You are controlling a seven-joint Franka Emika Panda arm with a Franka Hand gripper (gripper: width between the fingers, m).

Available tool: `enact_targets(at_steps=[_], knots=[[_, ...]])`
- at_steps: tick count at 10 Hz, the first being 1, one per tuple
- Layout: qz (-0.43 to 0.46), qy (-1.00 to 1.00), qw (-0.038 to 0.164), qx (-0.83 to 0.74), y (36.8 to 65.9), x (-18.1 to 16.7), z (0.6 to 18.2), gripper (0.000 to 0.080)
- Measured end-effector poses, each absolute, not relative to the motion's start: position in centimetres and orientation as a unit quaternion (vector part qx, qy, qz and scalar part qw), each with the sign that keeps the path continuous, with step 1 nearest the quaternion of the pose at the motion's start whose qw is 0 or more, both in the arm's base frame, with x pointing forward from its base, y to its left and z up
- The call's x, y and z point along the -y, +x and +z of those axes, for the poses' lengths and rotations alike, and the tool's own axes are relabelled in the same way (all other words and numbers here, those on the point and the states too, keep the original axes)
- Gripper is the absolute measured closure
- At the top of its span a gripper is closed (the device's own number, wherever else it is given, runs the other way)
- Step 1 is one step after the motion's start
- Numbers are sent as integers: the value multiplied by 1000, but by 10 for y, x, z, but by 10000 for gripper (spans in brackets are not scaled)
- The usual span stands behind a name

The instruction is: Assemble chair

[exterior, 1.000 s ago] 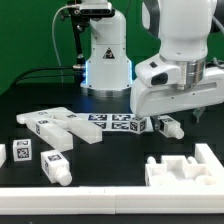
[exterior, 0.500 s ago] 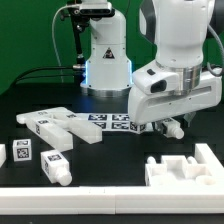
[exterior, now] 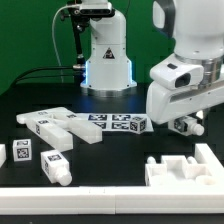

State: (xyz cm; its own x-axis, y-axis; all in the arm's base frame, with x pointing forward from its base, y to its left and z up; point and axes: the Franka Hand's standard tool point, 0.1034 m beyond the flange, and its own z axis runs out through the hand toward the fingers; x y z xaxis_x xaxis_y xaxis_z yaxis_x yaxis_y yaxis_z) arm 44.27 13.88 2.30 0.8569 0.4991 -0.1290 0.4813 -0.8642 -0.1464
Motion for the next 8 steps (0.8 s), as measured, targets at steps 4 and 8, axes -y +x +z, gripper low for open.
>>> enact_targets(at_steps=[4,8], knots=[[104,-953,58,278,441,-140,22,515],[96,-878,70,463,451,-143,23,515]])
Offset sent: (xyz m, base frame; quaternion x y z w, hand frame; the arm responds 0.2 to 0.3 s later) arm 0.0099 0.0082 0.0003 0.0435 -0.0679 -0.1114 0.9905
